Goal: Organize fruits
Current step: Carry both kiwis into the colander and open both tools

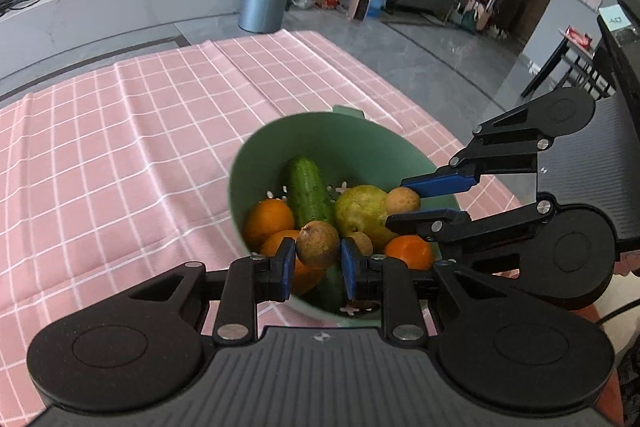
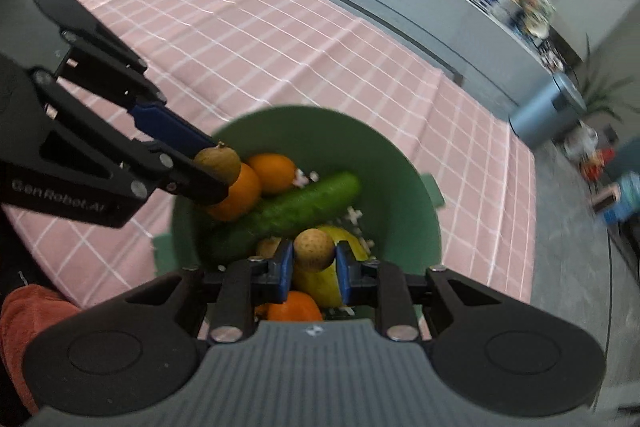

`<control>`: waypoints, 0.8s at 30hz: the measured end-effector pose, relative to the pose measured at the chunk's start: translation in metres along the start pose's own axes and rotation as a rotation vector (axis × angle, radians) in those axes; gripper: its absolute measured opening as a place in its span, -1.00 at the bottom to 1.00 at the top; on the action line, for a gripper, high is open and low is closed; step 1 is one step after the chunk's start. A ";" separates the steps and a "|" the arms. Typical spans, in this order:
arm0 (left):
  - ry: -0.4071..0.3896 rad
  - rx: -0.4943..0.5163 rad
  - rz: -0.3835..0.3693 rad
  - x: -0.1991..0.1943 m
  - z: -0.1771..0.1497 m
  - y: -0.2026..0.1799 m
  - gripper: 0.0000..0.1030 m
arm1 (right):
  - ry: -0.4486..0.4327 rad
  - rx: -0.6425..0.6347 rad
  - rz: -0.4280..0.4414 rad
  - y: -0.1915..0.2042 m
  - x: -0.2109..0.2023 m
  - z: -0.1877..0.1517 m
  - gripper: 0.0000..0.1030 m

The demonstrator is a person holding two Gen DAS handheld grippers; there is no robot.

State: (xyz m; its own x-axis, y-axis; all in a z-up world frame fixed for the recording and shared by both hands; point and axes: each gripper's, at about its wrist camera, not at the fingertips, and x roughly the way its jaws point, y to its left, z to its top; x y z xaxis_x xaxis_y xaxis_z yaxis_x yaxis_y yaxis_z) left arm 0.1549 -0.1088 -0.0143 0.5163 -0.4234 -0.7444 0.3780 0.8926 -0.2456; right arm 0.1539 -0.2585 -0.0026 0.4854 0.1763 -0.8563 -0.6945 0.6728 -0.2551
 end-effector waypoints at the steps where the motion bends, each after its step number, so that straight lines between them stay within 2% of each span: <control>1: 0.008 0.008 0.002 0.005 0.001 -0.002 -0.48 | 0.004 0.015 -0.004 -0.003 0.003 -0.002 -0.64; 8: 0.017 0.071 0.023 0.016 0.006 -0.014 -0.48 | 0.035 0.085 0.021 -0.013 0.025 -0.014 -0.64; 12: 0.029 0.111 0.036 0.026 0.008 -0.021 -0.48 | 0.024 0.102 0.039 -0.016 0.030 -0.014 -0.64; 24: 0.069 0.076 0.022 0.044 0.012 -0.019 -0.47 | 0.003 0.035 0.044 -0.014 0.034 -0.012 -0.62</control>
State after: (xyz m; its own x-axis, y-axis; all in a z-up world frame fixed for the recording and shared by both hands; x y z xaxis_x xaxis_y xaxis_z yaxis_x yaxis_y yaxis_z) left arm 0.1802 -0.1460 -0.0350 0.4721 -0.3899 -0.7907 0.4258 0.8862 -0.1827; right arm 0.1732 -0.2704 -0.0333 0.4527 0.2042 -0.8680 -0.6964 0.6889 -0.2012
